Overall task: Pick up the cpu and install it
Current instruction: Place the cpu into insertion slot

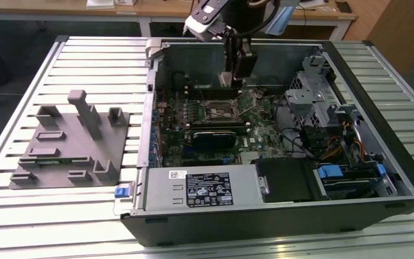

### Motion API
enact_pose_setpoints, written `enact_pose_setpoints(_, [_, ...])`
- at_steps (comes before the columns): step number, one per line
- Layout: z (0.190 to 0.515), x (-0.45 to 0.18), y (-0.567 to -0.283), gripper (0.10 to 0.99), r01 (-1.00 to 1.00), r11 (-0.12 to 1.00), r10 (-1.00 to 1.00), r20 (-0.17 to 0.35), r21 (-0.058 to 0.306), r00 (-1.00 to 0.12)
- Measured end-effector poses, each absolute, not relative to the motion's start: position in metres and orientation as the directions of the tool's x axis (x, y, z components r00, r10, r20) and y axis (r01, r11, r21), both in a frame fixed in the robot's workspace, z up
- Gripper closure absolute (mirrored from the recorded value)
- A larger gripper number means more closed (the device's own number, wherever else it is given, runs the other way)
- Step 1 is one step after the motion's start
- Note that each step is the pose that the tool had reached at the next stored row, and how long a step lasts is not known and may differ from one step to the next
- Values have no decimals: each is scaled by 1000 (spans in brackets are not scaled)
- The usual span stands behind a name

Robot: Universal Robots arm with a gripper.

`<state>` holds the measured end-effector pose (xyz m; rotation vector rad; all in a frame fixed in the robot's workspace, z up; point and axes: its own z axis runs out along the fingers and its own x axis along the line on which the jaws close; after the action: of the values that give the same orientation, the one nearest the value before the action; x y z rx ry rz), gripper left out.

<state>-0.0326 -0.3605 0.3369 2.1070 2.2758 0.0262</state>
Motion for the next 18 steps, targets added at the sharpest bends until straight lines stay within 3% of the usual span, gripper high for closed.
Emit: enact_pose_setpoints(18, [317, -33, -357, 553, 998, 58, 998, -17, 40, -57])
